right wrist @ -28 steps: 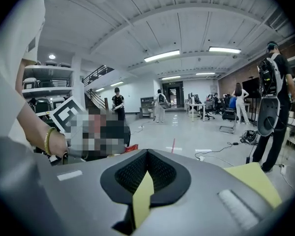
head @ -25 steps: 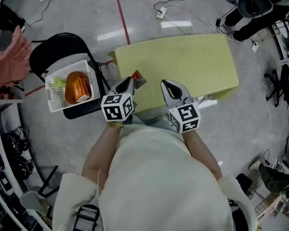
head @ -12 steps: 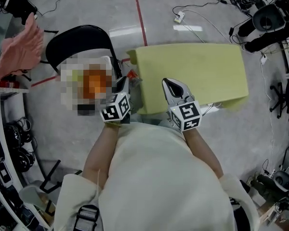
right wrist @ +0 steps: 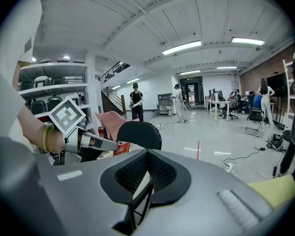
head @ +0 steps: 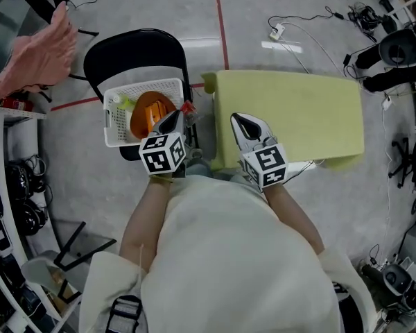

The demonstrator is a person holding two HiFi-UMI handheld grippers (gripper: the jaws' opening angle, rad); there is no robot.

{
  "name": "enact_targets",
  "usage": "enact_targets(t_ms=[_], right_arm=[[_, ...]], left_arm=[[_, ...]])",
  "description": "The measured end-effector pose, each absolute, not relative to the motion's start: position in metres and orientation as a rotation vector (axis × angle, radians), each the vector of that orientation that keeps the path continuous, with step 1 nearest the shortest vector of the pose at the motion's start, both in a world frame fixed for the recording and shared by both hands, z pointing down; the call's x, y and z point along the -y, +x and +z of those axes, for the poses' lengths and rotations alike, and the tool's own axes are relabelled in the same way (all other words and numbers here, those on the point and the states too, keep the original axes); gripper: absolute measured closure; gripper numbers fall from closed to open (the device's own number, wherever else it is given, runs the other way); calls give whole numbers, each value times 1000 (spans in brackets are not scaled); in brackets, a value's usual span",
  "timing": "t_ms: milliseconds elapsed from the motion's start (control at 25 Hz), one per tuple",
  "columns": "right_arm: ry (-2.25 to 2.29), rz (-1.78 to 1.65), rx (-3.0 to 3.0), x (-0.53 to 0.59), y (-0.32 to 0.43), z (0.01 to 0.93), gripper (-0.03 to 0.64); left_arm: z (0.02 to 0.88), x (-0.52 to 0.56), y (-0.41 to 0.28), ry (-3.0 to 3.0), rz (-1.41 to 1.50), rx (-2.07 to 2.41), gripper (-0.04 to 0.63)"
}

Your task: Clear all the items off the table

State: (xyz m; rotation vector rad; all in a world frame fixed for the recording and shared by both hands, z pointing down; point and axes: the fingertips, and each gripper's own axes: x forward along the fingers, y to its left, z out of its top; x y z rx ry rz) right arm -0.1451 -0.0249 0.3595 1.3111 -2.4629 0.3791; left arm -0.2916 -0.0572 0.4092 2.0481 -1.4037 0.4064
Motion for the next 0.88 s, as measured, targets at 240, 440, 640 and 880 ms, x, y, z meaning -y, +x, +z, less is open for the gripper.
enact_targets(t_ms=[240, 440, 640, 880], right_arm=[[1207, 379, 2494, 40, -192, 365, 623], [1132, 386, 2510, 50, -226, 370, 623], [1077, 391, 2518, 62, -251, 374, 623], [1036, 404, 2519, 76, -271, 381, 623]], left_arm=[[421, 63, -333, 2000, 422, 1444, 574], [436, 67, -366, 1928, 415, 1475, 574], [453, 73, -397, 1848, 408, 1501, 574], [469, 83, -421, 1788, 414, 1527, 573]])
